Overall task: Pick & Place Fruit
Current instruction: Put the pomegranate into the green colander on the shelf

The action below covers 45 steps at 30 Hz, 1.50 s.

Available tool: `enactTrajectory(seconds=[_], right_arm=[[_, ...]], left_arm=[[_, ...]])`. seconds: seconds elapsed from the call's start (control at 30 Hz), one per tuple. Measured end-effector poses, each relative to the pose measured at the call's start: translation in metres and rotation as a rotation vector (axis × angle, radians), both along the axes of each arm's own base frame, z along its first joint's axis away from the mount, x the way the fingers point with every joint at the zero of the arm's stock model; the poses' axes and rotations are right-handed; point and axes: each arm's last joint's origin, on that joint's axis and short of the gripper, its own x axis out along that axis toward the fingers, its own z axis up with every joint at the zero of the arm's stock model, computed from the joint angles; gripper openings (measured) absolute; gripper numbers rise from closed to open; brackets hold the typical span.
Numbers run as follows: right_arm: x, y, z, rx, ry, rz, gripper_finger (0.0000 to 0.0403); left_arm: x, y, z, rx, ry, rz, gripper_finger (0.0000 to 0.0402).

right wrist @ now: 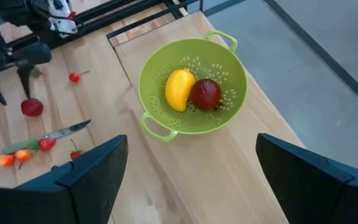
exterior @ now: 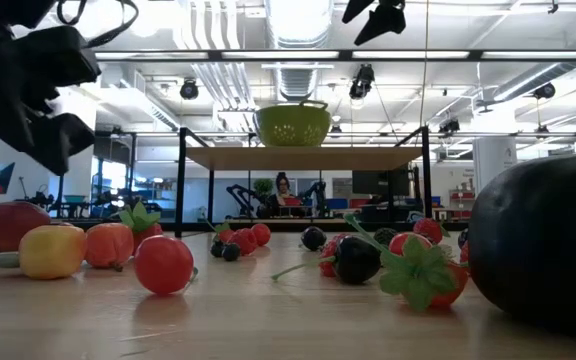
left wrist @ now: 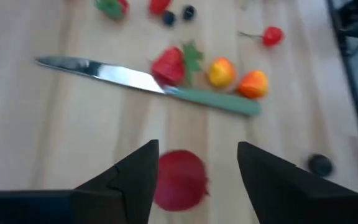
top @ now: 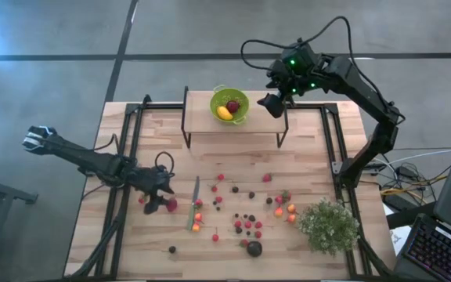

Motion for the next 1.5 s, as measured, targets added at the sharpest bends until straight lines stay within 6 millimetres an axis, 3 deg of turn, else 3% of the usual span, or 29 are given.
enactTrajectory(seconds=[0.23,0.63,0.97,1.27,1.5], right_arm=[[0.000,0.000,0.000,-0.006,0.002,0.005,0.0358],[-0.001,0.001,-0.001,-0.009,0.016,0.018,0.0345],[-0.002,0.002,-0.002,0.010,0.034,0.009,0.0341],[-0.002,0.002,-0.002,0.015,0.033,0.004,0.0363],[-0.002,0.002,-0.003,0.015,0.034,0.005,0.0357]], left_arm=[[0.000,-0.005,0.003,-0.140,0.018,-0.102,0.0225],[0.006,-0.014,0.016,-0.175,-0.057,-0.058,0.0225],[0.010,-0.051,0.036,0.065,0.223,0.057,0.0224],[0.033,-0.075,0.024,0.292,0.344,0.029,0.0229],[0.040,-0.077,0.007,0.330,0.428,0.071,0.0230]])
